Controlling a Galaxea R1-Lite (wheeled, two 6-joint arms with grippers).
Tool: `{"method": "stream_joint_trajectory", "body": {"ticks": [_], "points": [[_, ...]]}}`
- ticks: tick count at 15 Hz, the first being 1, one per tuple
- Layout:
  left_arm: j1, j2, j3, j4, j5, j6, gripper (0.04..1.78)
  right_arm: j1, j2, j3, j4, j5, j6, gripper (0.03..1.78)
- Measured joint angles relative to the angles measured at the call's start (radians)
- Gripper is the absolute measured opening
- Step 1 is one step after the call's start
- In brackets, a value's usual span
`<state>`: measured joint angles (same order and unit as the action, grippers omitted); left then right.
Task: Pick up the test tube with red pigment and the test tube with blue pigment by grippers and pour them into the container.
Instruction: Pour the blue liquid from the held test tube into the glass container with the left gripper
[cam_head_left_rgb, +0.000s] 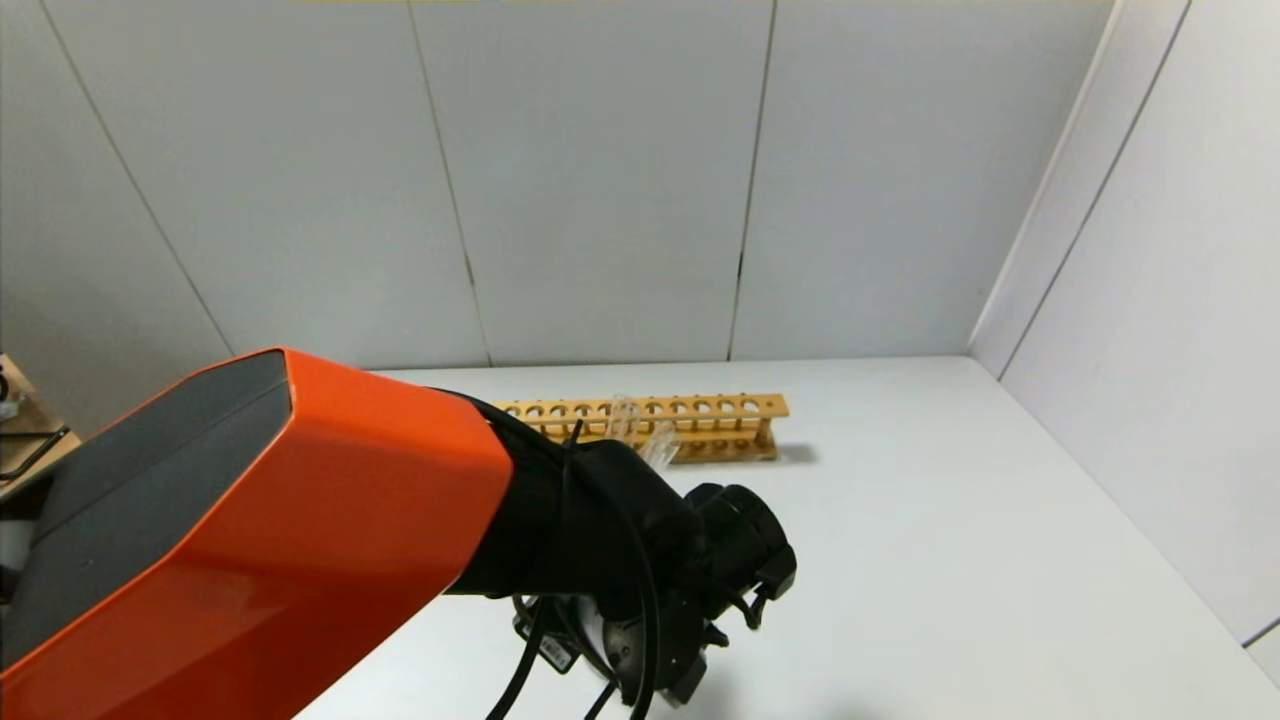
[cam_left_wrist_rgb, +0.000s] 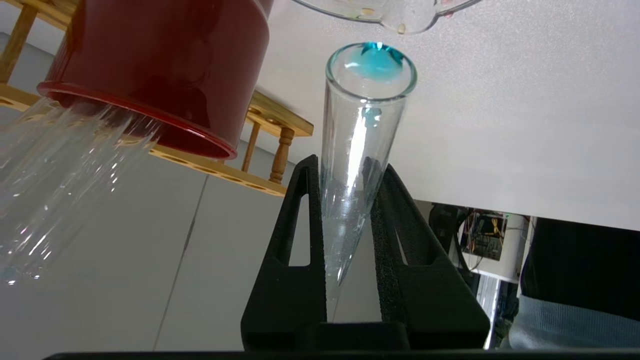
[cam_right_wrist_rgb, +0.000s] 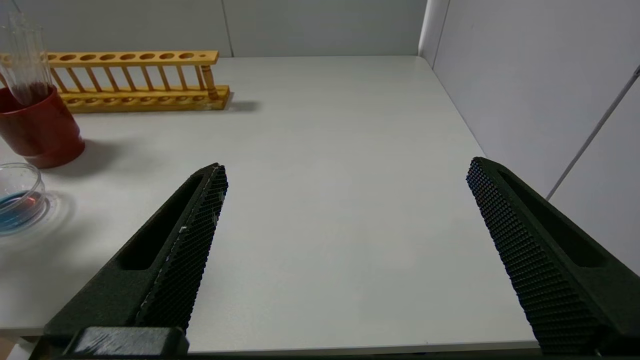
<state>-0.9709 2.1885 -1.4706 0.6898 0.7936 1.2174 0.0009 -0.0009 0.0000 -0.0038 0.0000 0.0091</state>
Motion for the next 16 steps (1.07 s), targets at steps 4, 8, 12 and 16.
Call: {"method": "stream_joint_trajectory", "body": {"ticks": [4, 8, 12, 16], "points": [[-0.001, 0.005, -0.013, 0.023, 0.005, -0.001, 0.33, 0.0, 0.0, 0.0, 0.0, 0.0, 0.0, 1.75], [-0.001, 0.006, -0.014, 0.031, 0.005, -0.001, 0.33, 0.0, 0.0, 0.0, 0.0, 0.0, 0.0, 1.75], [-0.001, -0.001, -0.015, 0.077, 0.006, 0.0, 0.33, 0.0, 0.0, 0.0, 0.0, 0.0, 0.0, 1.75], [0.0, -0.008, -0.022, 0.102, 0.013, -0.003, 0.33, 0.0, 0.0, 0.0, 0.0, 0.0, 0.0, 1.75]]}}
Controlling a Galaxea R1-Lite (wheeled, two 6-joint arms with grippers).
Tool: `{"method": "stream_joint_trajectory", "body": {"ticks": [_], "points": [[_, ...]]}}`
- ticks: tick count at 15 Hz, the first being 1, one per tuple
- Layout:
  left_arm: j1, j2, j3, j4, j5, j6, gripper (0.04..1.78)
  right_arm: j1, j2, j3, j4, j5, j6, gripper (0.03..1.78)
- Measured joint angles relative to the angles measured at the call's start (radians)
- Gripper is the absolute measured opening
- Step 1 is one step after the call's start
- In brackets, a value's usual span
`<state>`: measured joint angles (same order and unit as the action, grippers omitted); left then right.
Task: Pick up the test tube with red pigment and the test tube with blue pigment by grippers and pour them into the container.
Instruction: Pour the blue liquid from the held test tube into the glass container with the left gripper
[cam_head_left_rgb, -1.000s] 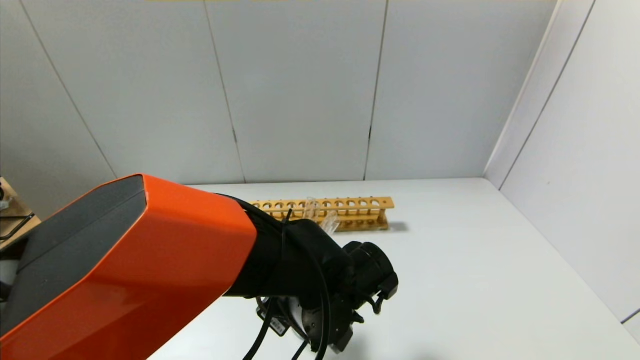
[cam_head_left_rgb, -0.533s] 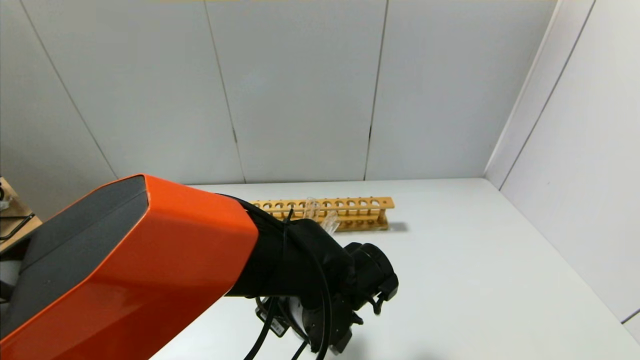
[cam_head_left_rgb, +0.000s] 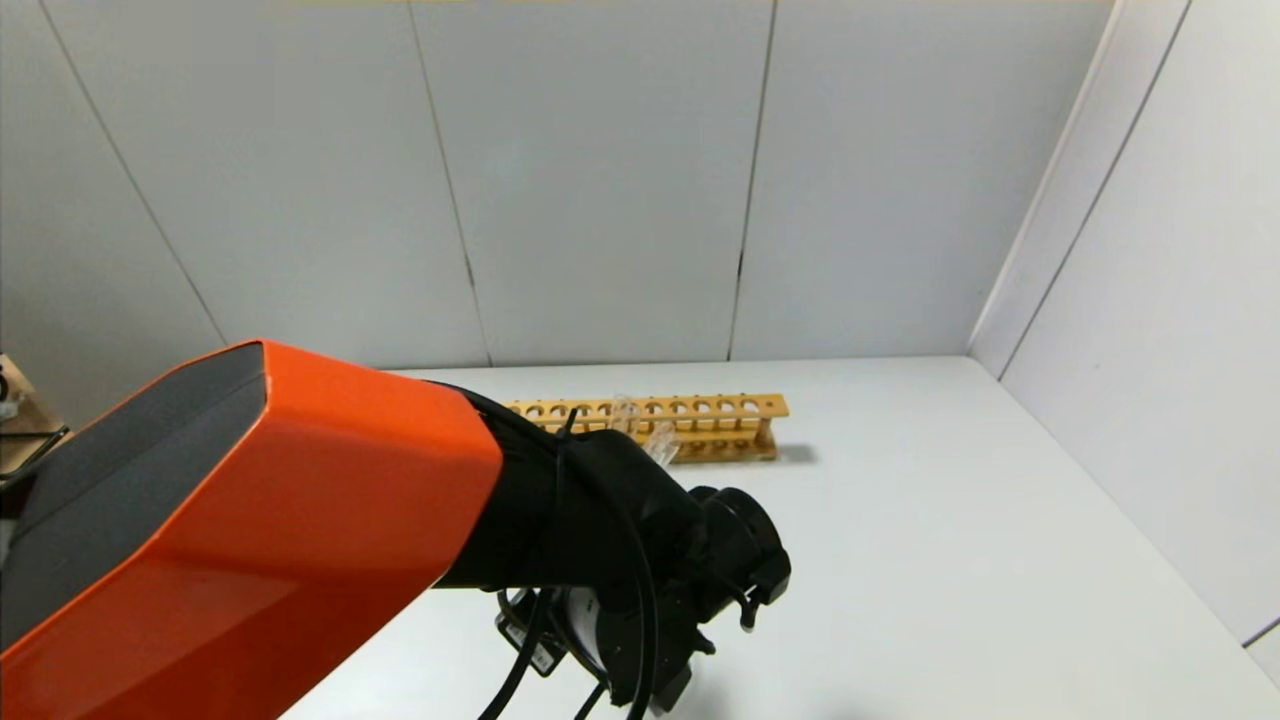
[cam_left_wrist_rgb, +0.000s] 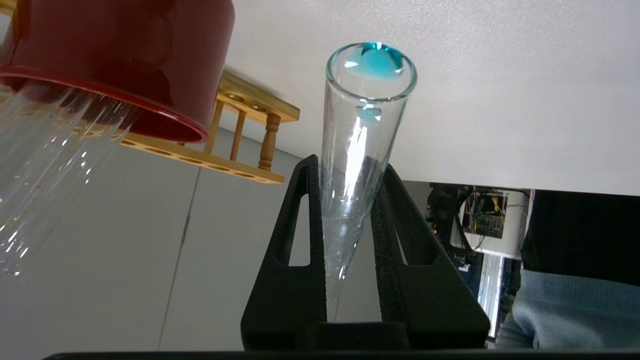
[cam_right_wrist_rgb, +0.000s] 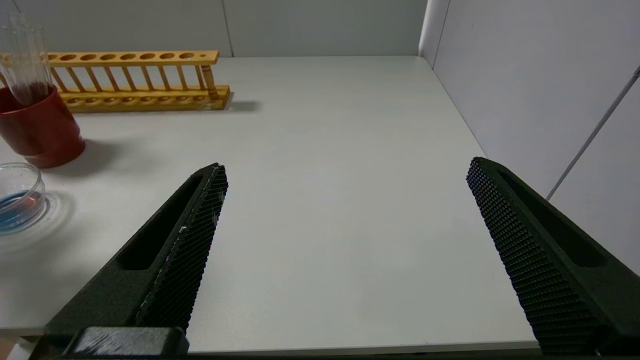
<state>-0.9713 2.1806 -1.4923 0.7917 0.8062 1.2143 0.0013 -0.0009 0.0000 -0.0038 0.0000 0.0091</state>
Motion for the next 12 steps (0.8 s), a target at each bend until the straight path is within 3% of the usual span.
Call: {"method": "stream_joint_trajectory", "body": {"ticks": [8, 12], "points": [[0.0, -0.002, -0.004, -0.007, -0.001, -0.023, 0.33, 0.0, 0.0, 0.0, 0.0, 0.0, 0.0, 1.75], [0.0, -0.044, 0.007, -0.01, -0.046, -0.081, 0.33, 0.0, 0.0, 0.0, 0.0, 0.0, 0.0, 1.75]]}}
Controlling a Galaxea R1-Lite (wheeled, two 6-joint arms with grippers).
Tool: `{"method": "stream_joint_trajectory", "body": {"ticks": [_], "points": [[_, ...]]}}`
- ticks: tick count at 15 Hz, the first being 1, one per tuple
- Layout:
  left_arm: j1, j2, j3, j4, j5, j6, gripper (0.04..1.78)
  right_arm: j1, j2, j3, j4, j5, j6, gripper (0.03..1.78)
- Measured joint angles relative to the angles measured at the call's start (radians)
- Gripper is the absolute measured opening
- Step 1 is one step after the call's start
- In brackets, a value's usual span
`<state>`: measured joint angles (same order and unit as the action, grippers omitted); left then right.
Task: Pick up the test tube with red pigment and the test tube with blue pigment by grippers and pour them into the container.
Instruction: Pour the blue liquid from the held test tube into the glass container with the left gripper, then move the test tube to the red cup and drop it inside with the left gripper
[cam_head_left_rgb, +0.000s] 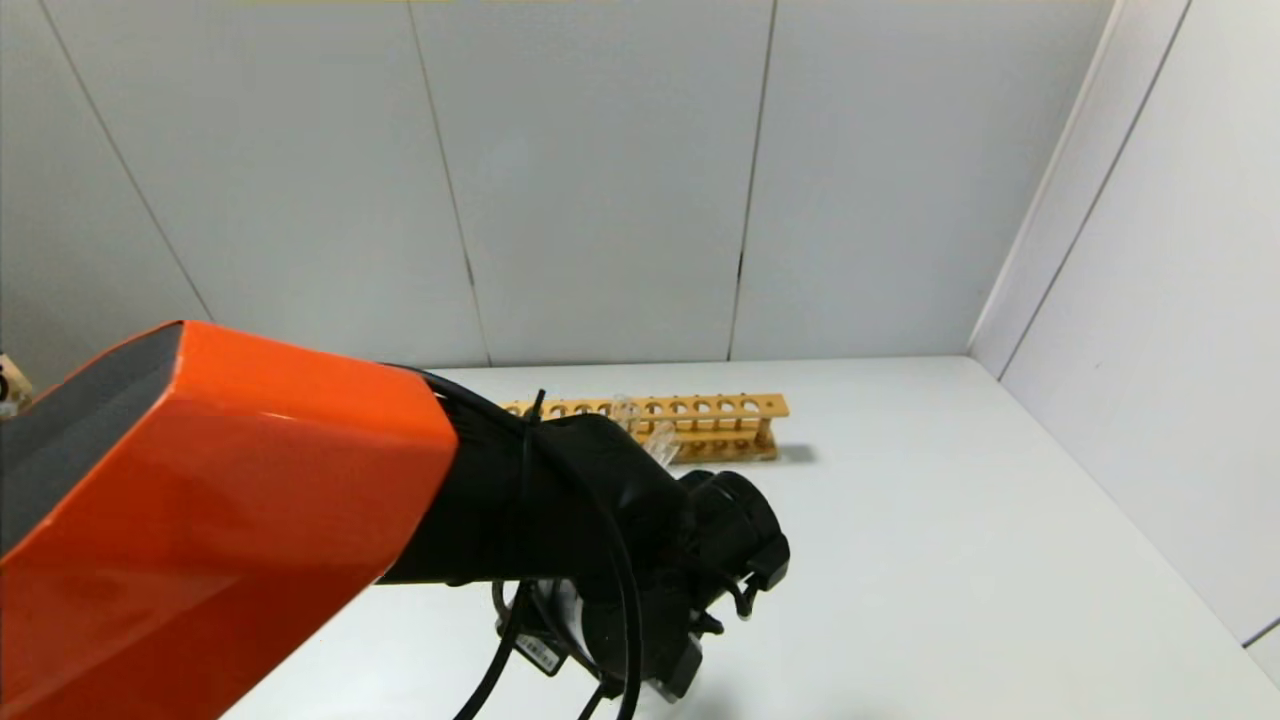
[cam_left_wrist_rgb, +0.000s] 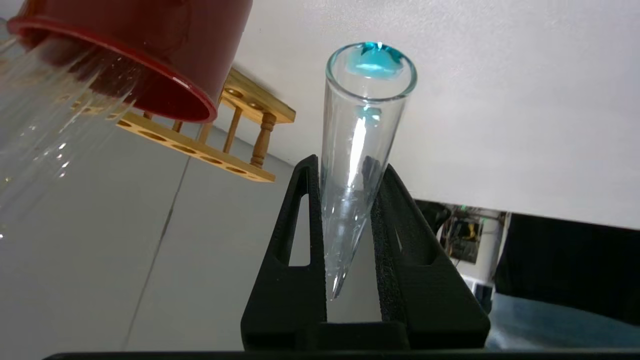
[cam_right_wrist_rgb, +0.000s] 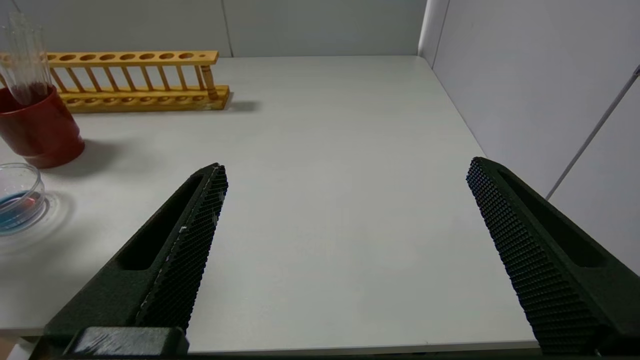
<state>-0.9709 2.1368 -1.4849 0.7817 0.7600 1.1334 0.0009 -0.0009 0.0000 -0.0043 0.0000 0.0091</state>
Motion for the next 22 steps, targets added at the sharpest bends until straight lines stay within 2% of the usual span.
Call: {"method": "stream_joint_trajectory", "body": {"ticks": [4, 10, 15, 20, 22], "points": [[0.001, -0.103, 0.033, -0.007, -0.122, -0.133, 0.33, 0.0, 0.0, 0.0, 0.0, 0.0, 0.0, 1.75], [0.022, -0.301, 0.144, -0.04, -0.314, -0.542, 0.33, 0.0, 0.0, 0.0, 0.0, 0.0, 0.0, 1.75], [0.061, -0.419, 0.251, -0.336, -0.39, -0.841, 0.33, 0.0, 0.0, 0.0, 0.0, 0.0, -0.001, 1.75], [0.077, -0.449, 0.286, -0.649, -0.389, -1.132, 0.33, 0.0, 0.0, 0.0, 0.0, 0.0, 0.0, 1.75], [0.095, -0.444, 0.29, -0.749, -0.351, -1.257, 0.33, 0.0, 0.0, 0.0, 0.0, 0.0, 0.0, 1.75]]}}
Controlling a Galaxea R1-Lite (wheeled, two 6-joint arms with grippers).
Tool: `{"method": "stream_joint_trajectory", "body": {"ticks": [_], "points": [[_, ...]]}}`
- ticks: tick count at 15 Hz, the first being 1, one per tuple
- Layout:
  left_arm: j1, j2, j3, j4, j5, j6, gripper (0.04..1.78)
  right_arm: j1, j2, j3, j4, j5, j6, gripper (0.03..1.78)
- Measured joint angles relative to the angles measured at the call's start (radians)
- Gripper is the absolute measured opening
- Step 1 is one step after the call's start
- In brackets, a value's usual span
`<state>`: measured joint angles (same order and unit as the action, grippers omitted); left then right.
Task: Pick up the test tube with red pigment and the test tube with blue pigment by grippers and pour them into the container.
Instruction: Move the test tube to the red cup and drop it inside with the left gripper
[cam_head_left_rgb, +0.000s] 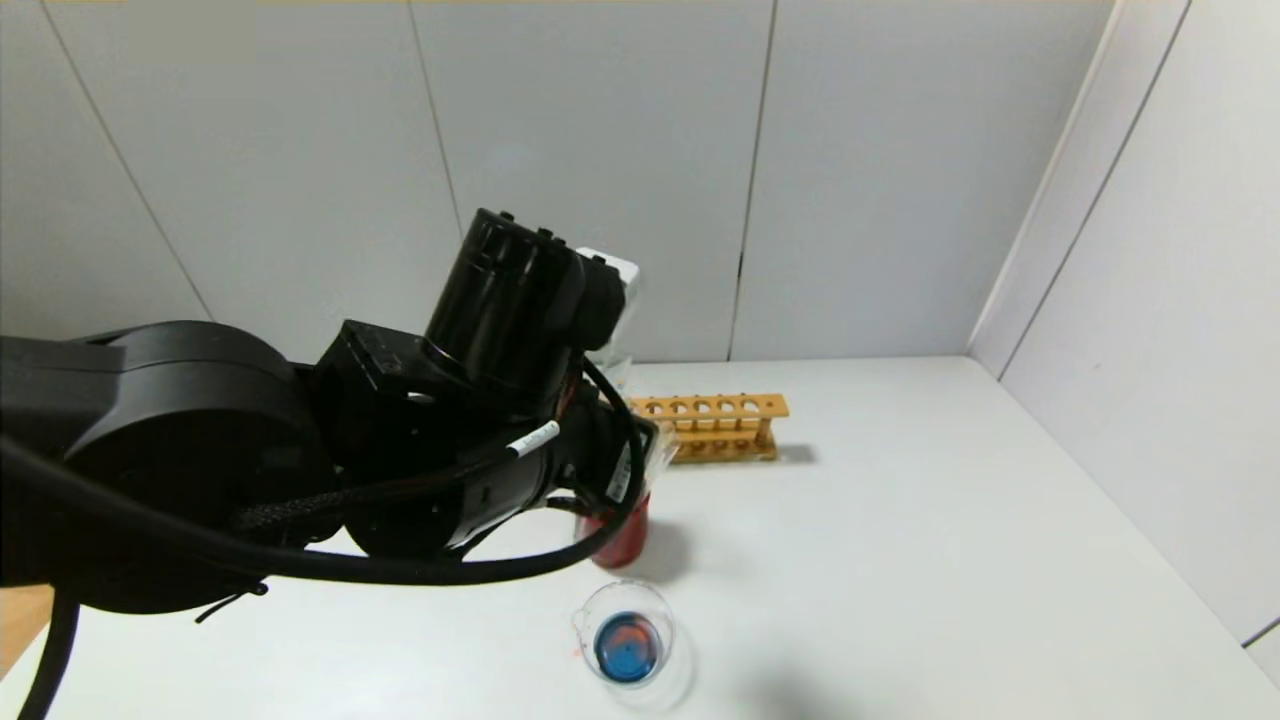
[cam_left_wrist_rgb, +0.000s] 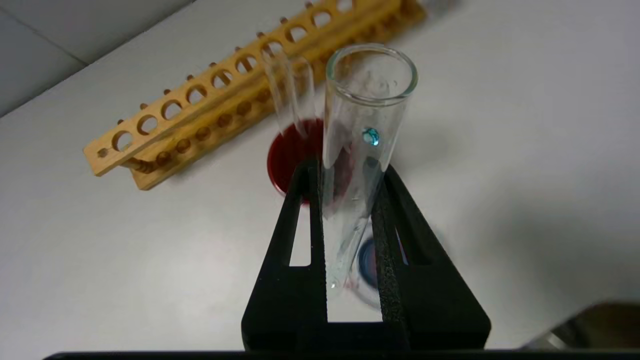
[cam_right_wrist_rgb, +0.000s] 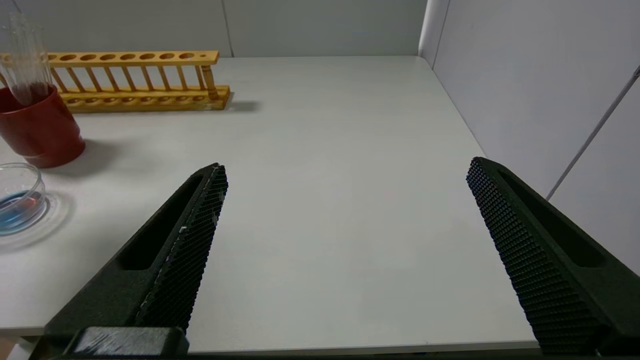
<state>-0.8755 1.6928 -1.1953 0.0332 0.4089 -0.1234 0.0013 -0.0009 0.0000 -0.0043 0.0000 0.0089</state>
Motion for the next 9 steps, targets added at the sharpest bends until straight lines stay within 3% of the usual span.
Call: {"method": "stream_joint_trajectory", "body": {"ticks": [4, 9], "points": [[0.044, 0.044, 0.002, -0.112, 0.149, -0.143, 0.33, 0.0, 0.0, 0.0, 0.0, 0.0, 0.0, 1.75], [0.084, 0.103, 0.014, -0.213, 0.181, -0.329, 0.33, 0.0, 0.0, 0.0, 0.0, 0.0, 0.0, 1.75]]}}
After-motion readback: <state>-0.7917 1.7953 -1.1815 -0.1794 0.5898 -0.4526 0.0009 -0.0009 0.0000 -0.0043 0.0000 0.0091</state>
